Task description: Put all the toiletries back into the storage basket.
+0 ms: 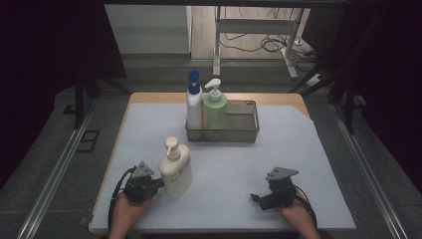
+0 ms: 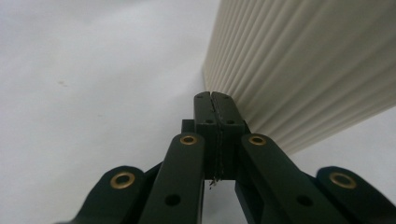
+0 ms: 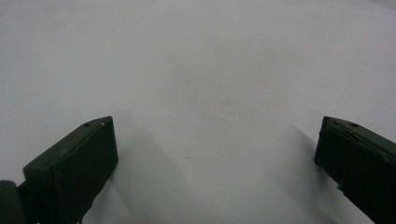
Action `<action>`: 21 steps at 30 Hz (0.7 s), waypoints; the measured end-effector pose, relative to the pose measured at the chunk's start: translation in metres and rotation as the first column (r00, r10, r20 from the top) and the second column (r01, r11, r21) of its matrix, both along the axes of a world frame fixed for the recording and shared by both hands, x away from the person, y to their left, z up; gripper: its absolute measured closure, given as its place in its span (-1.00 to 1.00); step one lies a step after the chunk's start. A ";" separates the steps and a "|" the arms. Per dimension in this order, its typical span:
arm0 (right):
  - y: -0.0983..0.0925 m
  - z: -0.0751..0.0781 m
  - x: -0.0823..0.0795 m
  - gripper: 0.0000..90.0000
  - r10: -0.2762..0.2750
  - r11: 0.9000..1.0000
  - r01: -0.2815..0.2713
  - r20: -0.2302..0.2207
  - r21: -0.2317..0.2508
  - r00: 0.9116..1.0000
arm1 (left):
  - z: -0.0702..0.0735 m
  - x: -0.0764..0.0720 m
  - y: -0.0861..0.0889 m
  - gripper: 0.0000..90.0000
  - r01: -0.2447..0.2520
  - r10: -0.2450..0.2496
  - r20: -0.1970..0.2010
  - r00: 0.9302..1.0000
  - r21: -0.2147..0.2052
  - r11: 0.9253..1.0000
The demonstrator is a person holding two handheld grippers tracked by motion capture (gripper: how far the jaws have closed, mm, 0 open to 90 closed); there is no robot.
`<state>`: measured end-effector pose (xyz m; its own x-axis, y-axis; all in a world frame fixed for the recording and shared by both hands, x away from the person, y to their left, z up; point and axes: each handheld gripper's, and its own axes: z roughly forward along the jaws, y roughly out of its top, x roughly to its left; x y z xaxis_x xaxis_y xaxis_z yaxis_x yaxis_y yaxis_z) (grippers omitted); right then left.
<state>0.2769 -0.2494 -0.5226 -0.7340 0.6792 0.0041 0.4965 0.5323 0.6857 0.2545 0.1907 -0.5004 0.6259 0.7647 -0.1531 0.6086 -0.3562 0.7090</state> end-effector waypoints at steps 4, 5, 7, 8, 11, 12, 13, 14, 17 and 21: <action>0.000 0.000 0.000 -1.00 -0.001 1.000 0.001 0.000 0.001 1.000 | 0.000 -0.005 -0.005 0.98 0.018 -0.018 -0.006 1.000 0.002 1.000; 0.000 0.000 0.000 -1.00 -0.001 1.000 0.001 0.001 0.001 1.000 | 0.000 -0.006 -0.006 0.98 0.019 -0.019 -0.006 1.000 0.002 1.000; 0.000 0.000 0.000 -1.00 -0.001 1.000 0.001 0.001 0.001 1.000 | 0.000 -0.008 -0.007 0.98 0.026 -0.026 -0.013 1.000 0.005 1.000; 0.000 0.000 0.000 -1.00 -0.001 1.000 0.001 0.001 0.001 1.000 | 0.000 -0.009 -0.008 0.98 0.025 -0.025 -0.016 1.000 0.003 1.000; 0.000 0.000 0.000 -1.00 -0.001 1.000 0.001 0.001 0.001 1.000 | -0.002 -0.012 -0.010 0.98 0.035 -0.035 -0.023 0.999 -0.002 0.999; 0.000 0.000 0.000 -1.00 -0.001 1.000 0.001 0.001 0.001 1.000 | -0.002 -0.013 -0.011 0.98 0.040 -0.040 -0.025 0.999 0.002 0.999; 0.000 0.000 0.000 -1.00 -0.001 1.000 0.001 0.001 0.001 1.000 | -0.002 -0.014 -0.012 0.98 0.043 -0.043 -0.026 0.999 0.002 0.999; 0.000 0.000 0.000 -1.00 -0.001 1.000 0.001 0.001 0.001 1.000 | -0.002 -0.014 -0.013 0.98 0.042 -0.042 -0.027 0.999 0.000 0.999; 0.000 0.000 0.000 -1.00 -0.001 1.000 0.001 0.000 0.000 1.000 | -0.002 -0.016 -0.016 0.98 0.053 -0.054 -0.032 0.998 -0.005 0.999; 0.000 0.000 0.000 -1.00 -0.001 1.000 0.001 0.000 0.000 1.000 | -0.003 -0.018 -0.022 0.97 0.070 -0.070 -0.037 0.997 -0.005 0.998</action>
<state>0.2768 -0.2493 -0.5225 -0.7334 0.6798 0.0044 0.4972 0.5319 0.6855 0.2365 0.1692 -0.5036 0.6717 0.7186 -0.1799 0.6081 -0.3963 0.6879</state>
